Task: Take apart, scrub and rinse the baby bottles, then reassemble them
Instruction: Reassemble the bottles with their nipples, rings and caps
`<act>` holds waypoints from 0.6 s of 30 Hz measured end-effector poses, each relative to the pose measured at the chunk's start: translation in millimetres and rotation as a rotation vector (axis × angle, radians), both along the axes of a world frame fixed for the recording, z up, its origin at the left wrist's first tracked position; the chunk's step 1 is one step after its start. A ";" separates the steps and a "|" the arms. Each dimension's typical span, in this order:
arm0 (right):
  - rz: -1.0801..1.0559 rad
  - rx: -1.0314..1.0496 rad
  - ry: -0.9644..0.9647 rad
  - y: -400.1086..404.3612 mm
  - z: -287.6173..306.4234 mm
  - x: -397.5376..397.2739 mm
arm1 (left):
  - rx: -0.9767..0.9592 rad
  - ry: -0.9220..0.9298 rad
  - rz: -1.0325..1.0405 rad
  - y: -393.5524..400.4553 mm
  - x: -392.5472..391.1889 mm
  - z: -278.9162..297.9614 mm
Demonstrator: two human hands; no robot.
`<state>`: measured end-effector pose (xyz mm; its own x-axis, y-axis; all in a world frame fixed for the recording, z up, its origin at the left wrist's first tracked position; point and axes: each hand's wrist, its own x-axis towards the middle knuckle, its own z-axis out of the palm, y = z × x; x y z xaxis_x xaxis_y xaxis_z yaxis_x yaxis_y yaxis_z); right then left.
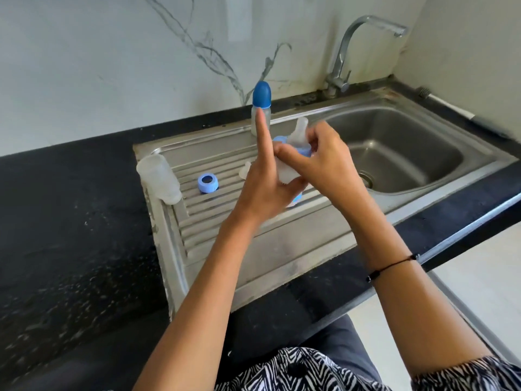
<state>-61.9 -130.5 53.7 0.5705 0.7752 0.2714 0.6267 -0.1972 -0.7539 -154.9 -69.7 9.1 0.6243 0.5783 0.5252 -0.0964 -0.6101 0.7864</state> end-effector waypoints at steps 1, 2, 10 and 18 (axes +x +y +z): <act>0.052 0.050 0.142 -0.4 2.9 3.1 | -0.055 0.012 -0.011 2.3 4.4 5.1; 0.124 0.118 0.325 -1.5 5.3 5.3 | -0.134 0.039 -0.026 4.5 8.3 10.3; 0.161 0.390 0.821 0.5 -2.4 22.4 | -0.409 0.051 -0.073 16.5 26.9 15.6; 0.460 0.252 1.067 -5.6 -20.4 45.2 | -0.327 0.068 -0.094 11.3 29.2 3.7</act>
<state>-16.7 -136.1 33.3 0.2825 0.9593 0.0022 -0.3683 0.1106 -0.9231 -125.7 -58.4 12.8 0.7099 0.6477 0.2767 -0.0808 -0.3154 0.9455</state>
